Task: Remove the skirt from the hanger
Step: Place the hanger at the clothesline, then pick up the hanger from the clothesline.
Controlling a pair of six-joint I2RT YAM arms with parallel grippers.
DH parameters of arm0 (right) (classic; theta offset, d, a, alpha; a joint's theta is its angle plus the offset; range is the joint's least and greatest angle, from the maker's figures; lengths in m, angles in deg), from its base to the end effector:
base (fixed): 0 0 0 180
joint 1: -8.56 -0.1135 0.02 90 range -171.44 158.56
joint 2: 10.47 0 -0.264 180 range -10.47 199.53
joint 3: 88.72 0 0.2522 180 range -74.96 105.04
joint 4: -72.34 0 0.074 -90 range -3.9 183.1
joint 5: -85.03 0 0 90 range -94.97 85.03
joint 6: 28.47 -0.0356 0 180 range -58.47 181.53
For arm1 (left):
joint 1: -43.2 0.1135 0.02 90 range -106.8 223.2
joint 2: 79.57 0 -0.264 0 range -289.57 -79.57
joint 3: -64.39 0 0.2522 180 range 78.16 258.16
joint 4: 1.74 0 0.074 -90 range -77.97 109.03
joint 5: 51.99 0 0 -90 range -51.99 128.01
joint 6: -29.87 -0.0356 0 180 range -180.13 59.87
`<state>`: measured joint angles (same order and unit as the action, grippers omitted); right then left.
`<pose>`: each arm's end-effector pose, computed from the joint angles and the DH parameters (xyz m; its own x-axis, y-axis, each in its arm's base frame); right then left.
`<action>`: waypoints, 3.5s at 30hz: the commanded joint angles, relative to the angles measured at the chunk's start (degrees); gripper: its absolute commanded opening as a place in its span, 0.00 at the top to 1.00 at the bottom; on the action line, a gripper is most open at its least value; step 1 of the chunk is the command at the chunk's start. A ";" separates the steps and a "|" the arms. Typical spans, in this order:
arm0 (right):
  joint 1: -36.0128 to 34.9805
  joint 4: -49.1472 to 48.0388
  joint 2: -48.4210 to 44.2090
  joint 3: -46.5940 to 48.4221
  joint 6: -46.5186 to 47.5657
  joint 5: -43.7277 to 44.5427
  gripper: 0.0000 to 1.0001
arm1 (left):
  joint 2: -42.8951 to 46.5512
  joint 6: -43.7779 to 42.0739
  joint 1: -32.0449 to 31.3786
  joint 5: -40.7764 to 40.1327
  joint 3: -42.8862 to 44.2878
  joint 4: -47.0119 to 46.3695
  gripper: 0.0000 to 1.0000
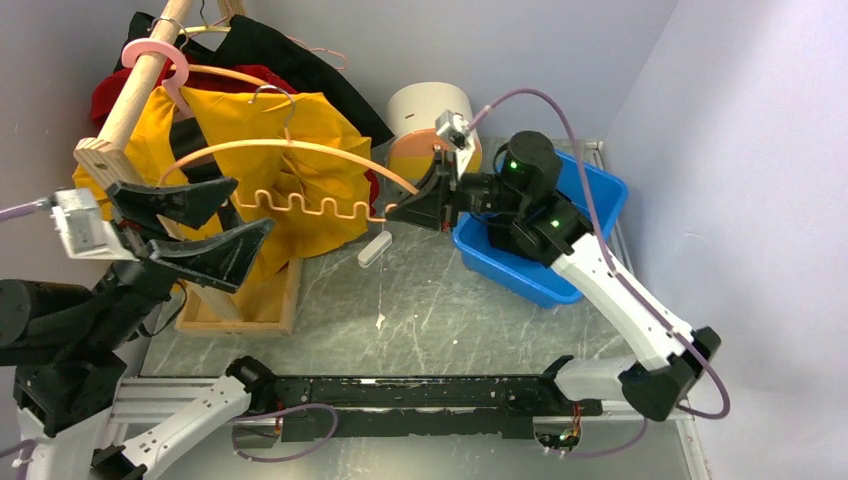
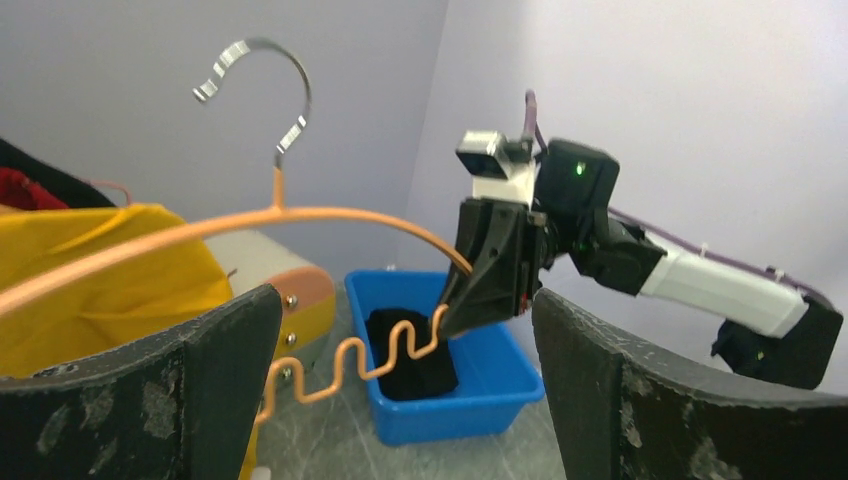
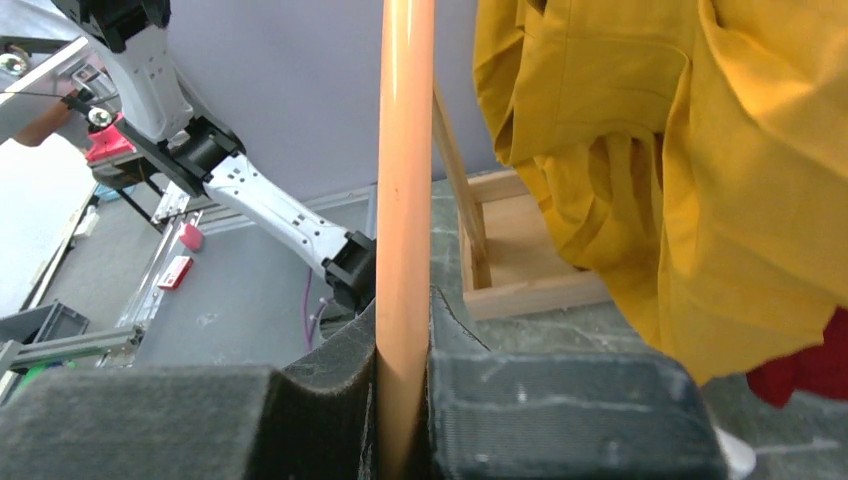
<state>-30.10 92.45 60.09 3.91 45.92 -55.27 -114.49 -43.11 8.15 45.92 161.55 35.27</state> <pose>0.1879 0.1854 0.4605 -0.2432 0.0255 -0.9696 -0.9698 0.0120 0.2436 0.0134 -0.0154 0.5344 0.1373 -0.4505 -0.8822 0.7435 0.6353 -0.2087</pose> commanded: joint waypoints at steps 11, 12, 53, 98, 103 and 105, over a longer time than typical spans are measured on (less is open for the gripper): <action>-11.91 -6.87 20.90 20.28 3.28 5.87 1.00 | 1.94 -2.32 -0.25 3.17 -4.59 9.06 0.01; -12.52 -6.80 22.19 22.35 3.50 5.77 1.00 | 2.10 -2.46 -0.33 3.33 -4.48 9.36 0.01; -20.78 12.50 18.72 23.98 9.43 31.51 0.20 | 1.90 -3.68 -0.26 -10.52 0.90 13.77 0.01; -7.18 -8.11 49.28 48.87 -3.25 12.24 0.35 | 4.92 1.02 -0.28 -2.81 1.55 25.78 0.01; -9.08 -13.61 48.00 45.45 -8.09 10.51 0.50 | 4.23 1.02 -0.21 -3.34 5.09 28.70 0.01; -10.05 -14.12 49.09 46.72 -8.43 10.05 0.50 | 4.43 1.36 -0.23 -2.99 5.15 29.00 0.01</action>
<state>-38.27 84.06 110.21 49.86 41.37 -41.74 -110.05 -42.70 8.15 41.33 165.05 61.89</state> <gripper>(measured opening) 0.502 0.993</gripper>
